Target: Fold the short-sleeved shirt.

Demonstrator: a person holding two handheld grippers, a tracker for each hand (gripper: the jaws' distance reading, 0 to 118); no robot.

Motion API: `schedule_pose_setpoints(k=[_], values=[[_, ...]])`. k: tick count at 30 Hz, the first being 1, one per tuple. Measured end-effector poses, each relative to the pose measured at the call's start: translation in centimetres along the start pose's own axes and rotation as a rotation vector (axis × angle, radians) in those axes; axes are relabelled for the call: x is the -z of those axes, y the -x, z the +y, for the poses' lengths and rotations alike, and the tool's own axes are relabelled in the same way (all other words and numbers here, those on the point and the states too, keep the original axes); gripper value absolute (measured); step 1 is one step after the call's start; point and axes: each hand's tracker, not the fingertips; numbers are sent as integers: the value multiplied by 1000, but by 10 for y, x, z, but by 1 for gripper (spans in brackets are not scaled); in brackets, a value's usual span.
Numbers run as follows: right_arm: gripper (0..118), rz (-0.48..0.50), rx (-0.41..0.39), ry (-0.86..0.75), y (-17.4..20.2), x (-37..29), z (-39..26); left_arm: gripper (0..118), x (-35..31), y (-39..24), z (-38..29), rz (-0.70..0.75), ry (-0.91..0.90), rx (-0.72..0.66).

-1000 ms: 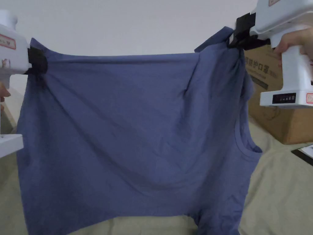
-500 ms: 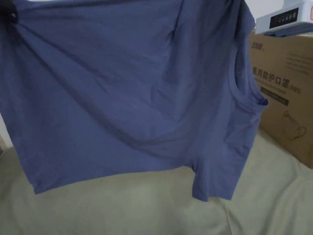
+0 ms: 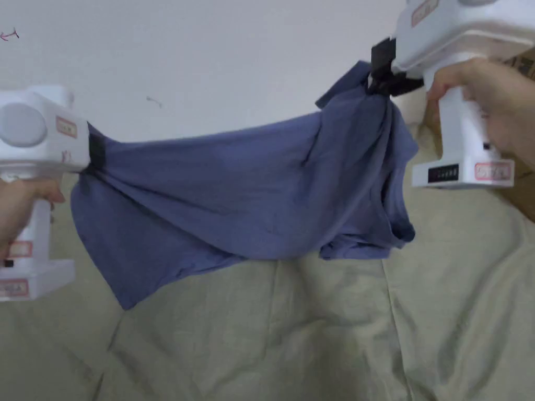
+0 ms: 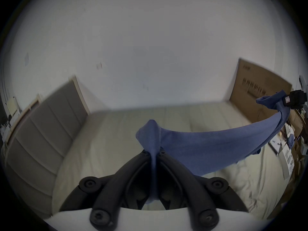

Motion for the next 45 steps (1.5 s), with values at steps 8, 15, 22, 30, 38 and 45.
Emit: schedule_pose_setpoints(k=[8,15,22,30,38,45], values=[[9,-5,151,249,-57,78,-132,1,47,-3,-130,-57,222,-32],[9,43,124,235,-66,-20,-238,1,-52,5,-193,-106,162,-86],[9,35,90,222,-53,-145,-345,1,-164,12,-276,-119,149,-62],[9,1,56,325,-34,-219,-448,1,-241,21,-397,-54,257,-77],[108,-79,-33,395,-33,-215,-482,115,-245,28,-431,-35,291,-150],[95,-56,-75,224,-37,-234,-425,113,-251,22,-369,-120,182,-221]])
